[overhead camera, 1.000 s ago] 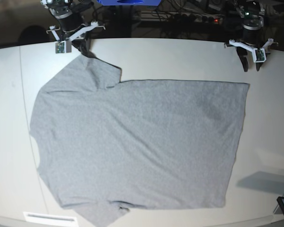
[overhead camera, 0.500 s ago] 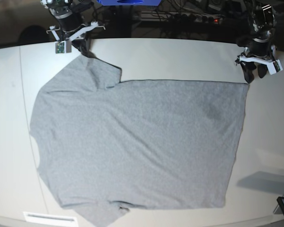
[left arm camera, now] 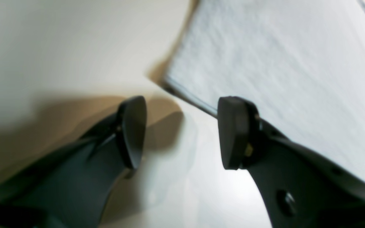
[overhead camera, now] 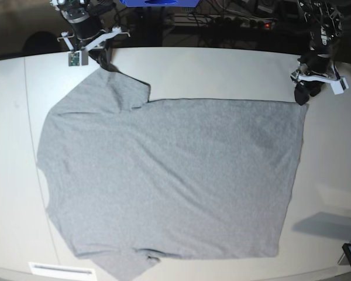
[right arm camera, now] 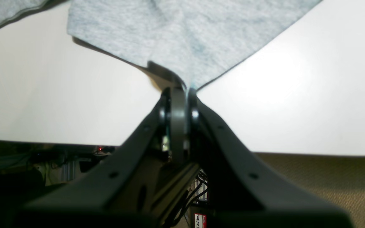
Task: Fold the T-shirt properly
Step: 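Grasp the shirt's shoulder corners with the right and left grippers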
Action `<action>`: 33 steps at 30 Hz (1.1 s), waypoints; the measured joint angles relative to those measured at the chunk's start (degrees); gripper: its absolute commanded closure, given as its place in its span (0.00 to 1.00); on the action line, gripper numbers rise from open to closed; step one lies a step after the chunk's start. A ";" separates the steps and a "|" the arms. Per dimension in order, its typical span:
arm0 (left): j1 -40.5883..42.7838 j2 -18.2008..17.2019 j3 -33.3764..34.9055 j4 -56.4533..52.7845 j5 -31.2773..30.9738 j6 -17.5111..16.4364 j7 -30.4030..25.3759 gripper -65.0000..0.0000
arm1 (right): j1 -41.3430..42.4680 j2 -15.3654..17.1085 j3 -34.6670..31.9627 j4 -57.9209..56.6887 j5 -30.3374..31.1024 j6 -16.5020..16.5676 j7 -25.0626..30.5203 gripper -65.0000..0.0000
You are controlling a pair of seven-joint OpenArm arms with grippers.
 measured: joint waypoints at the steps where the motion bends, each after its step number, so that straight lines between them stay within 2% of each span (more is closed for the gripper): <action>1: 0.20 0.04 -0.70 -0.20 0.04 0.02 0.00 0.46 | 0.00 0.00 0.00 0.00 0.00 0.00 0.00 1.00; 12: -1.86 -0.17 -1.01 -1.09 0.35 0.42 0.85 0.46 | 0.00 0.00 -0.02 0.00 0.00 0.00 0.00 1.00; 18: -4.68 0.72 -0.50 -1.68 6.58 0.02 0.52 0.46 | 0.00 0.00 -0.02 0.00 0.00 0.00 -0.02 1.00; 26: -7.26 1.57 -0.50 -3.50 6.56 -0.04 -0.33 0.46 | 0.02 0.00 -0.02 0.00 -0.02 0.00 -0.02 1.00; 33: -10.88 1.51 -0.68 -5.53 6.27 -0.20 3.06 0.46 | 0.66 0.02 -0.02 0.00 0.00 0.00 -0.70 1.00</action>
